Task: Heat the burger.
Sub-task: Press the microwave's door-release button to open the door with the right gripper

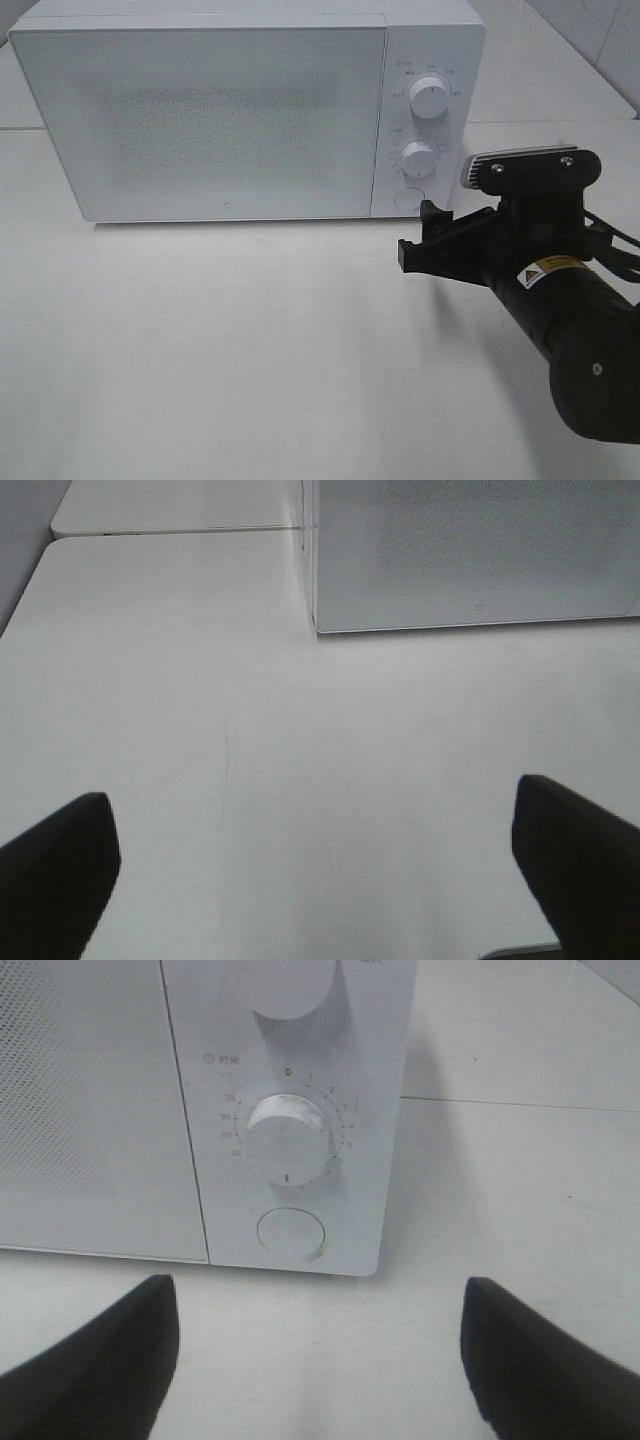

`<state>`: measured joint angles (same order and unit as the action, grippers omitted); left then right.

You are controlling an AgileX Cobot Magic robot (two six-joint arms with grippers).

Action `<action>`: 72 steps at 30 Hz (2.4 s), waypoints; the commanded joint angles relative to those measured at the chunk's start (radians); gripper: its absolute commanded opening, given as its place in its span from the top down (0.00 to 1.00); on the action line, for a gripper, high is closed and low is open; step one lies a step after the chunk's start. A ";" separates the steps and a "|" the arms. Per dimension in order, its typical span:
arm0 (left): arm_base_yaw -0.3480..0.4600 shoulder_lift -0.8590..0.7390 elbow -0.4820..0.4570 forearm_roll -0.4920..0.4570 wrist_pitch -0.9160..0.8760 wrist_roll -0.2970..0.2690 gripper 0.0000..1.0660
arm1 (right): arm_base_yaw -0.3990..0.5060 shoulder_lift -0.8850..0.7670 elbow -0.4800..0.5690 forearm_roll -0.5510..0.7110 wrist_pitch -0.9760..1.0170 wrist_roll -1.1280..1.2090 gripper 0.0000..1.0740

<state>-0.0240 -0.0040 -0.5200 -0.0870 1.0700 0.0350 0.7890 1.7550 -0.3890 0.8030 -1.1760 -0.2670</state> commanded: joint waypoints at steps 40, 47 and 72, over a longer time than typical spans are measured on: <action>0.003 -0.007 0.003 -0.005 -0.003 -0.002 0.06 | 0.031 0.038 -0.036 0.022 -0.001 1.480 0.77; 0.003 -0.007 0.003 -0.005 -0.003 -0.002 0.06 | 0.031 0.038 -0.036 0.022 0.000 1.523 0.97; 0.003 -0.007 0.003 -0.005 -0.003 -0.002 0.06 | -0.104 0.155 -0.211 -0.064 0.188 1.539 1.00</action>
<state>-0.0240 -0.0040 -0.5200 -0.0870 1.0700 0.0350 0.6920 1.9090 -0.5920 0.7580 -1.0010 1.2770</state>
